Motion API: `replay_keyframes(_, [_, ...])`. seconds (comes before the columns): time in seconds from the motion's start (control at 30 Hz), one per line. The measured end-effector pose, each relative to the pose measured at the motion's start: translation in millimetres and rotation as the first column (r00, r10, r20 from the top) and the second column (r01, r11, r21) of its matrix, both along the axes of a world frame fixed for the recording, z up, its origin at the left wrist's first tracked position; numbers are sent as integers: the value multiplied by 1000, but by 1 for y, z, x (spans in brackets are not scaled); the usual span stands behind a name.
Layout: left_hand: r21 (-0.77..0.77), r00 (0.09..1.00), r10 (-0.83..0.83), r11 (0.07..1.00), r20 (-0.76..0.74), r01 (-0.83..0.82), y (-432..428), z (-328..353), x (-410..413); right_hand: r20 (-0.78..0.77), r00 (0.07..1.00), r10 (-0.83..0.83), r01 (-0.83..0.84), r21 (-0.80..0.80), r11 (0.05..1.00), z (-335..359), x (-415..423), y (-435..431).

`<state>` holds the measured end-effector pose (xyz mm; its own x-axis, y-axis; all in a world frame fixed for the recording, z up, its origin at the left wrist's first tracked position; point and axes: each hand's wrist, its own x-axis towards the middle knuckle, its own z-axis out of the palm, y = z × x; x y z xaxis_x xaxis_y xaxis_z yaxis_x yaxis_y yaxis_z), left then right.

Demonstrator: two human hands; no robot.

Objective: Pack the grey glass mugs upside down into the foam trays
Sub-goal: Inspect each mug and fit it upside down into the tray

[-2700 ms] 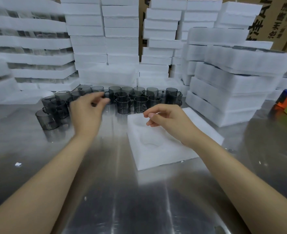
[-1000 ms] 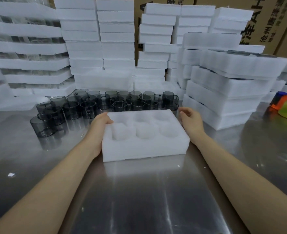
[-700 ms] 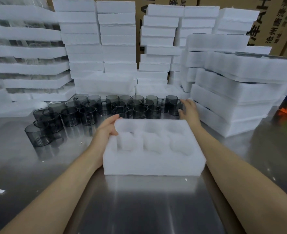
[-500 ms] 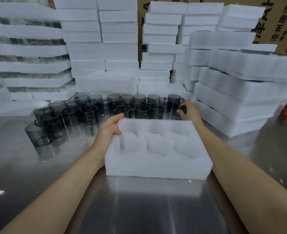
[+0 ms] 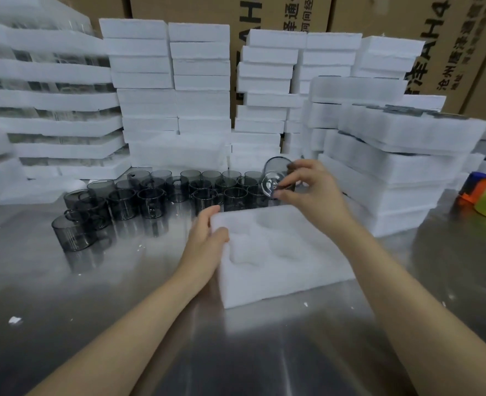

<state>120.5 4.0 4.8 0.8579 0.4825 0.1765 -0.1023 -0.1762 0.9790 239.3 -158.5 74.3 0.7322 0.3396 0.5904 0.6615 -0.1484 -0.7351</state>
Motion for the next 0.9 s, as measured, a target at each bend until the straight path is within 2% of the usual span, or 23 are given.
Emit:
replay_keyframes(0.13, [121,980,-201,972,-1,200,-17,-8,2,146,971,190,-191,-10,982,-17,-32,17])
replay_keyframes(0.27, [189,975,-208,964,84,189,-14,-2,2,159,927,339,-343,-2,939,-25,-39,18])
replay_keyframes(0.33, [217,971,-207,960,120,177,-13,2,0,149,920,364,-370,16,929,-24,-41,17])
replay_keyframes(0.6, [273,956,-241,943,169,189,-14,5,-2,212,933,291,-290,-36,956,-24,-44,9])
replay_keyframes(0.73, [279,946,-261,939,191,203,-13,4,0,307,921,239,-216,-106,971,-23,-44,9])
replay_keyframes(0.9, [238,974,-208,954,92,181,-12,-5,4,148,984,98,-82,-111,990,-21,-41,7])
